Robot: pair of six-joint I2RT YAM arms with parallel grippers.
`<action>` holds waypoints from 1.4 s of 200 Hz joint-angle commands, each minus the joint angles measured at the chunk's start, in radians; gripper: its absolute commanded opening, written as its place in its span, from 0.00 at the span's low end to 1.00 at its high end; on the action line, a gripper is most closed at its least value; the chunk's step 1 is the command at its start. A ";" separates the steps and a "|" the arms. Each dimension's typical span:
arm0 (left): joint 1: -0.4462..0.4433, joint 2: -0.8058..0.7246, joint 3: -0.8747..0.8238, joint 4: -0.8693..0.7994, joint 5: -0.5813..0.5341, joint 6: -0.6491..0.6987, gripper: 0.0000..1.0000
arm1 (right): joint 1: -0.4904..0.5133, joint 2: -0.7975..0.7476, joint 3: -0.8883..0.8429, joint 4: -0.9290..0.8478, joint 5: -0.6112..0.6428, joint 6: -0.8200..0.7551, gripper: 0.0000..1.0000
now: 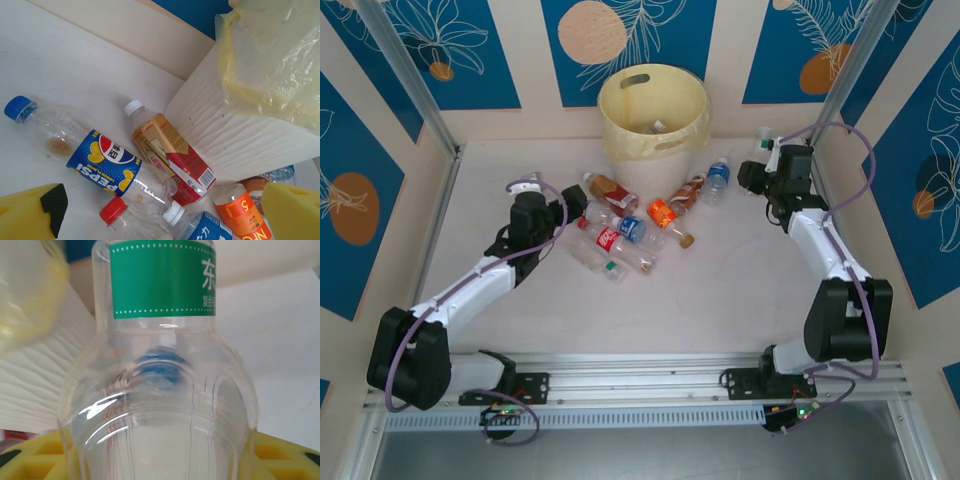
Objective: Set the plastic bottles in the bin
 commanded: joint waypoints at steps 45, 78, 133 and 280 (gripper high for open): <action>0.028 0.001 -0.020 0.032 0.031 -0.023 1.00 | 0.049 -0.044 0.248 -0.001 -0.199 0.090 0.29; 0.034 0.001 -0.023 0.045 0.046 -0.015 1.00 | 0.105 0.056 0.452 -0.014 -0.290 0.078 0.30; 0.037 -0.054 -0.048 0.048 0.041 0.023 1.00 | 0.193 0.316 0.826 -0.163 -0.304 -0.006 0.30; 0.042 -0.130 -0.114 0.059 -0.008 0.070 1.00 | 0.284 0.621 1.174 -0.483 -0.472 -0.282 0.84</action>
